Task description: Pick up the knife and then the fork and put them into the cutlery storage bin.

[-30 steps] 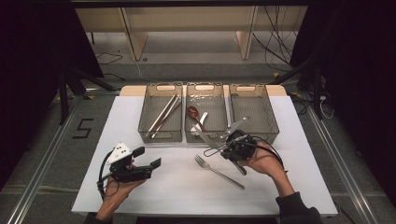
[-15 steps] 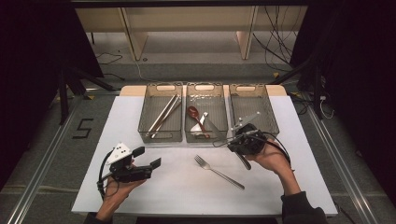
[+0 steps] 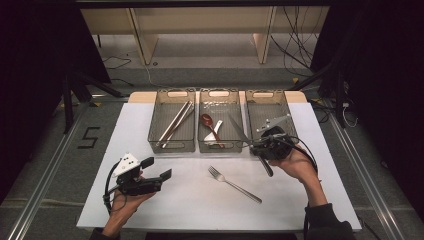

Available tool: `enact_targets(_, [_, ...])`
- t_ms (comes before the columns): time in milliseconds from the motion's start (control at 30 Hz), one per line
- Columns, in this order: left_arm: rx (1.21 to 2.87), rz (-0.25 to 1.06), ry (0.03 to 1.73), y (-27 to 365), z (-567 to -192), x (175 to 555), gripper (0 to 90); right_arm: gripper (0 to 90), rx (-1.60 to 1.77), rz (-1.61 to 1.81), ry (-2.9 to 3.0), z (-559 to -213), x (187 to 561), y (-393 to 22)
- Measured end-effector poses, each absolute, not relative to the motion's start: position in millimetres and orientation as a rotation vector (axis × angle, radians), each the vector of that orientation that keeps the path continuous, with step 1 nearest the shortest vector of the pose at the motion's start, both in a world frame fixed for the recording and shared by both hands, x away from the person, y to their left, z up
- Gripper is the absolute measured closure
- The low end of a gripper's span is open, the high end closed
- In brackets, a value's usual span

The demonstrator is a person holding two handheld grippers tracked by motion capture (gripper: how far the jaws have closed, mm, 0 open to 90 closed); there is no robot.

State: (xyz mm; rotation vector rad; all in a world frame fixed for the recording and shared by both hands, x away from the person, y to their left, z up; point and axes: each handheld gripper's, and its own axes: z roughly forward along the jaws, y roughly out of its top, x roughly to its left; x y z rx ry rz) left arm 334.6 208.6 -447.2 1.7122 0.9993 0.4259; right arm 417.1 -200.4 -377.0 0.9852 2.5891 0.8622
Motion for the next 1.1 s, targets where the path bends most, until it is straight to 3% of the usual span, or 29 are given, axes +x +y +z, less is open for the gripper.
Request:
enact_targets(433, [1.709, 0.427, 1.0, 208.4, -447.0, 334.6, 16.5, 80.7, 1.087, 0.881, 2.515, -369.2, 433.8, -217.8])
enact_targets(1100, [1.708, 0.427, 0.999, 208.6, -446.9, 334.7, 16.5, 80.7, 1.245, 0.861, 2.389, -339.0, 489.7, -227.7])
